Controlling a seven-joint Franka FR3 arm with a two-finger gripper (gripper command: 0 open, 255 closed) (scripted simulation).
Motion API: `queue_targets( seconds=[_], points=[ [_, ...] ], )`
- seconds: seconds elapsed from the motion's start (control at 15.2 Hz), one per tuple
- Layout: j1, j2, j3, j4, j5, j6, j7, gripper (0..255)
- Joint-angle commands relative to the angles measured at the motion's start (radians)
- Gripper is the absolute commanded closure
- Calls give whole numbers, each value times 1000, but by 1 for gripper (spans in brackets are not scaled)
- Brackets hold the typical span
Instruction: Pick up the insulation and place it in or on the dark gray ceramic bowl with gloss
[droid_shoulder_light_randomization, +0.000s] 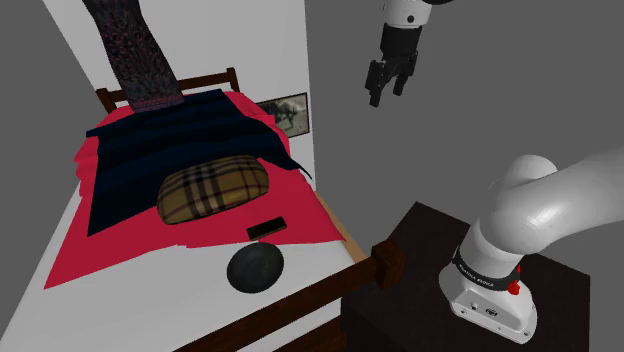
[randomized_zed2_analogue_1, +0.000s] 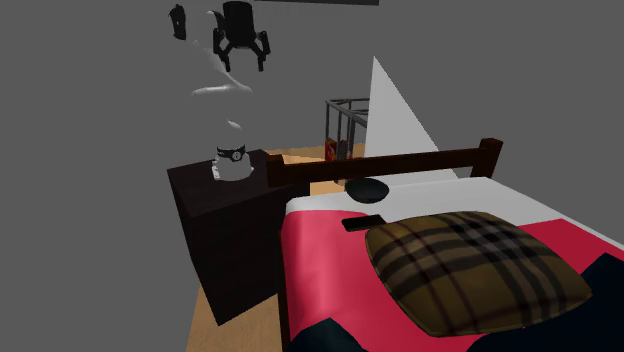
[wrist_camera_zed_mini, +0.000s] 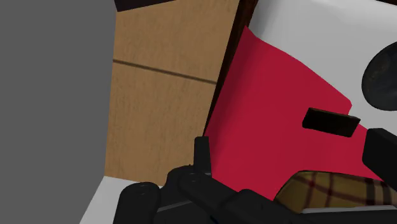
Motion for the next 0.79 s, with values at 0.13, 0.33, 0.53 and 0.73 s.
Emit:
queue_targets(
  seconds=[0.13, 0.33, 0.53, 0.73],
  points=[
    [19, 50, -8, -17, -3, 62, -36, 0],
    [47, 131, -18, -33, -6, 152, -91, 0],
    [74, 220, -26, -39, -7, 239, -146, 0],
    [100, 314, -31, -35, -5, 322, -200, 0]
  ],
)
